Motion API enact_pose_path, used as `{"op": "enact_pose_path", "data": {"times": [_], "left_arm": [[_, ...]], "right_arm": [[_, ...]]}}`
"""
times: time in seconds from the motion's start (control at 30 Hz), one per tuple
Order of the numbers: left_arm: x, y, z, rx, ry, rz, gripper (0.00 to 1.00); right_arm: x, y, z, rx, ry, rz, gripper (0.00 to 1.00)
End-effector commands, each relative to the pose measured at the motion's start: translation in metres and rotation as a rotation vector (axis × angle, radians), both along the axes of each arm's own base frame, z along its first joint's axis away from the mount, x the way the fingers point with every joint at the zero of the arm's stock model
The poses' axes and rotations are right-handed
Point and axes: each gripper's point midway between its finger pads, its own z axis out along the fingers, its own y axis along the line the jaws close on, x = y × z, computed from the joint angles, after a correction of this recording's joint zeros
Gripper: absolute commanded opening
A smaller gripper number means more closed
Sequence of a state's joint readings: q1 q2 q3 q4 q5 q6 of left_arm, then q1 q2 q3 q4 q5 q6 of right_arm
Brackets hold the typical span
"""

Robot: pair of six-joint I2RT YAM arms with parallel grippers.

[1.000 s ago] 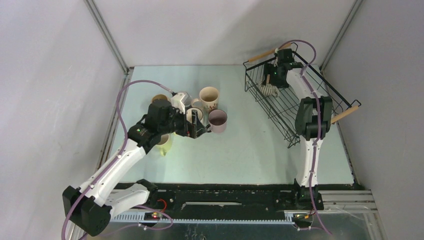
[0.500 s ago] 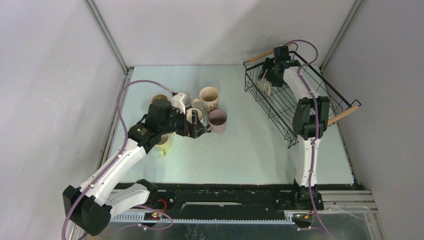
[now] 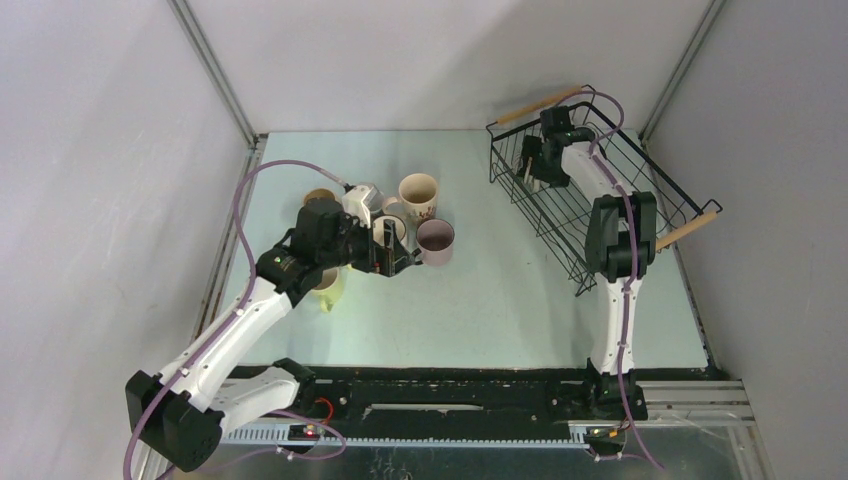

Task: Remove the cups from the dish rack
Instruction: Unload the cup from the dish rack.

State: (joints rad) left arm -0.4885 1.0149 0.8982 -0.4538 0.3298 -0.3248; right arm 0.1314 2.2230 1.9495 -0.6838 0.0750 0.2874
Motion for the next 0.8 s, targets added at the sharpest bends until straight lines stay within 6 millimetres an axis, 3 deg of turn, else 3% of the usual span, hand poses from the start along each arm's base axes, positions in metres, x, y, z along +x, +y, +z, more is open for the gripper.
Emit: {"op": "enact_pose_path", "data": {"times": [0.0,0.4,0.77], "left_arm": [[-0.005,-0.005,-0.001,-0.025,0.007,-0.022,1.0],[-0.003,-0.003,-0.003,-0.016,0.008,-0.015,1.0],[-0.003,-0.005,-0.008,-0.012,0.025,-0.02,1.0]], "right_arm": [[0.003,-0.001,0.026,-0.046,-0.075,0.066,0.84],[0.017,-0.003,-0.003,-0.082,-0.079,0.117,0.58],[0.015,-0.004,-0.014,-0.091,-0.068,0.109,0.56]]}}
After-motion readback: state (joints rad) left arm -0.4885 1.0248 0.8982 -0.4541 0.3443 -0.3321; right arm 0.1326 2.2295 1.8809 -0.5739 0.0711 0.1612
